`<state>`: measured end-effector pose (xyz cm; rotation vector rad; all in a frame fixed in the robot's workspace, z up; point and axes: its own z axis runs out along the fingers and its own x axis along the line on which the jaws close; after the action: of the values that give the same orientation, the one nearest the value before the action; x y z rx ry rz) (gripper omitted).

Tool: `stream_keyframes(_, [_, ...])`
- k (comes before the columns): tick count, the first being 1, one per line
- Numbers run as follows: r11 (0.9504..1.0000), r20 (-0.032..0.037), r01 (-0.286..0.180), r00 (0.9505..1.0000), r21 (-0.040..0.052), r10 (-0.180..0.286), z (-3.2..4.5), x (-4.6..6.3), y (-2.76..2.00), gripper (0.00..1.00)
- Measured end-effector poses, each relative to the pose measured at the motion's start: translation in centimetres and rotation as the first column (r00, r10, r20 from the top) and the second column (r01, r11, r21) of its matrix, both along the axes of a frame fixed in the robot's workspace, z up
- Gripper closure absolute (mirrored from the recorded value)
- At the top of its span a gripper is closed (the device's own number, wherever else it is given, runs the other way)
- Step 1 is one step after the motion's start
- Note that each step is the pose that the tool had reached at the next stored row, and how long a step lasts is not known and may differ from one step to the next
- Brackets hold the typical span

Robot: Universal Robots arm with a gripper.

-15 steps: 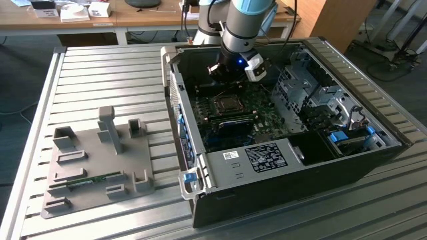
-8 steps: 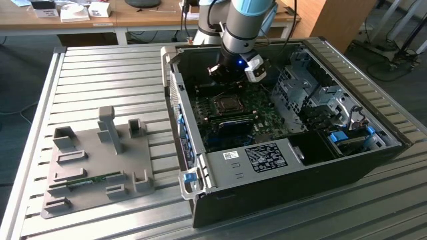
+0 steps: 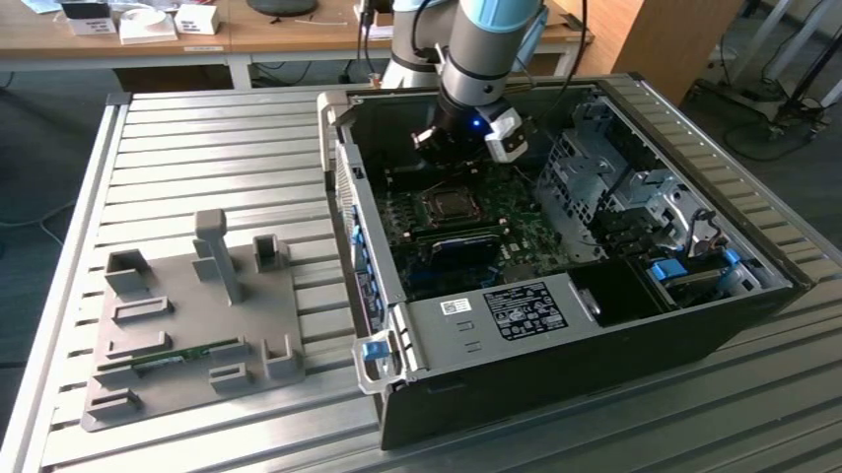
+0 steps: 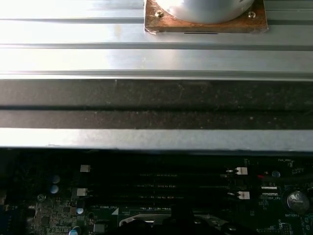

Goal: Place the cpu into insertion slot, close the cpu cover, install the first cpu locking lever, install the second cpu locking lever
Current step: 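Install the first cpu locking lever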

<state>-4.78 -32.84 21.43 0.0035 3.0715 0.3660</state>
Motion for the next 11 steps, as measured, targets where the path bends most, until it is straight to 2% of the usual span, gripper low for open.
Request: stream_keyframes(11, [1.0000,-0.0001,0.000,1.0000,0.0001,0.000,-0.17,0.25,0.30,0.89])
